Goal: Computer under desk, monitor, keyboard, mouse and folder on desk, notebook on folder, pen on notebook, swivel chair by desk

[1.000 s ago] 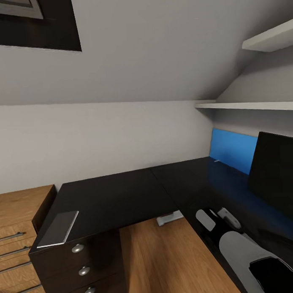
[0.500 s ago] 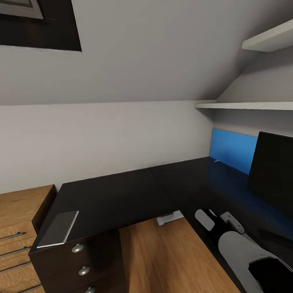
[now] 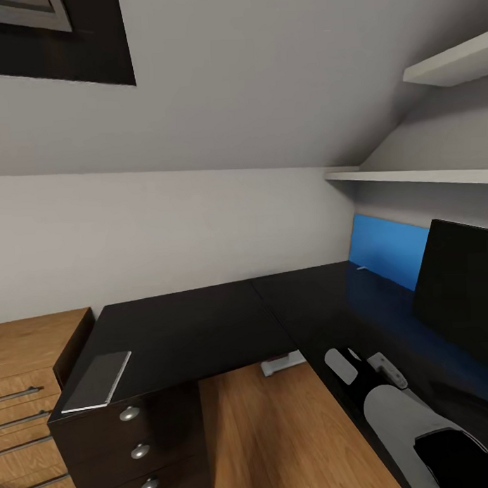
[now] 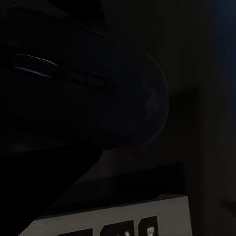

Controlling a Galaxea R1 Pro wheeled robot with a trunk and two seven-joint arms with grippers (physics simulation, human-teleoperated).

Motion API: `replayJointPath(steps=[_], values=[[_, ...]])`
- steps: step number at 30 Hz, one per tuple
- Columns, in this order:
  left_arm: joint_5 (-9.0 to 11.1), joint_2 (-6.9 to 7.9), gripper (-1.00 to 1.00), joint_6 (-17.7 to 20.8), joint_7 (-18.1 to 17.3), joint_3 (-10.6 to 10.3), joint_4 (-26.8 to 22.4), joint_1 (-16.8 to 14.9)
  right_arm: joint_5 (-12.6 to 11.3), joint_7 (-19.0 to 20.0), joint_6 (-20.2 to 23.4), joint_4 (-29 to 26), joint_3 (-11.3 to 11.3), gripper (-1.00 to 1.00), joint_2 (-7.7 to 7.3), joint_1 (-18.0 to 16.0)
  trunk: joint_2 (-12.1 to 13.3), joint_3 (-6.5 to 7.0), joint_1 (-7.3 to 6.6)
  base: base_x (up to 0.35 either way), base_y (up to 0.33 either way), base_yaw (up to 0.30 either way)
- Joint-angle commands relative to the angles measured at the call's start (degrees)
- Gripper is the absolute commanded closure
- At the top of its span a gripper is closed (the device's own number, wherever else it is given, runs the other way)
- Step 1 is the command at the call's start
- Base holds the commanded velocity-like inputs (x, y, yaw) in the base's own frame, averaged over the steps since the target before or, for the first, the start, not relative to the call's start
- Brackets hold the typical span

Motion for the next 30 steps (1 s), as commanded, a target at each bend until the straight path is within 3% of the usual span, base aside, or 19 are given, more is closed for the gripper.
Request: replayJointPath(steps=[1, 4, 12, 13, 30], values=[[0.5, 0.06, -1.0, -0.2, 0.4, -0.5, -0.1, 0.0, -0.6, -0.2, -0.5, 0.0, 0.4, 1.0, -0.03, 0.0, 0.0, -0.05, 0.0, 0.0, 0.0, 0.0], [0.5, 0.06, -1.0, -0.2, 0.4, -0.5, -0.1, 0.0, -0.5, -0.1, -0.5, -0.1, 0.4, 1.0, -0.03, 0.0, -1.2, -0.59, 0.66, 0.0, 0.0, 0.0], [0.4, 0.07, -1.0, -0.2, 0.4, -0.5, -0.1, 0.0, -0.3, 0.1, -0.5, -0.2, 0.6, 1.0, 0.04, 0.0, -1.2, -0.59, 0.66, 0.0, 0.0, 0.0], [0.4, 0.08, -1.0, -0.2, 0.4, -0.5, -0.1, 0.0, -0.2, 0.1, -0.6, -0.2, 0.7, -1.0, 0.05, 0.0, -1.2, -0.59, 0.66, 0.0, 0.0, 0.0], [0.4, 0.04, -1.0, -0.2, 0.5, -0.5, 0.0, 0.0, -0.2, 0.3, -0.5, -0.3, 0.8, -1.0, 0.06, 0.0, -1.2, -0.59, 0.66, 0.0, 0.0, 0.0]])
